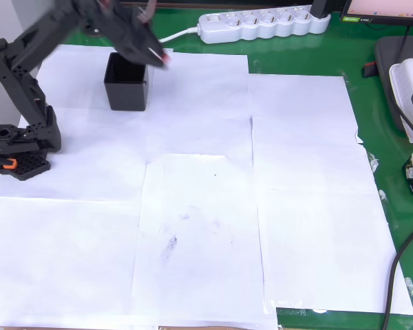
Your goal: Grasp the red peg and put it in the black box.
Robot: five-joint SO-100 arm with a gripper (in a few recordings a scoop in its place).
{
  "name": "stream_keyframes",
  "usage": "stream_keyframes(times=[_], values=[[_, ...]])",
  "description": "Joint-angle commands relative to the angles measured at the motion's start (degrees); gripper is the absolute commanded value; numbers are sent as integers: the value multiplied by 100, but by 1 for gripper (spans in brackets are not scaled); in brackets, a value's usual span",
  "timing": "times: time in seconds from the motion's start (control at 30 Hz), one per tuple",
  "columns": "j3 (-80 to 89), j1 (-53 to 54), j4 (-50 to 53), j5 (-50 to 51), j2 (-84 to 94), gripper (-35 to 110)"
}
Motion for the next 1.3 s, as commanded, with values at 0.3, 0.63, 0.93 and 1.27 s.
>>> stream_keyframes(times=[0.3,0.63,0.93,1.27], values=[[-1362,-1450,615,773,272,0],[-1978,-2057,272,1556,1274,0],[-1925,-2355,9,2092,2021,0],[-2127,-2118,-281,2030,2443,11]])
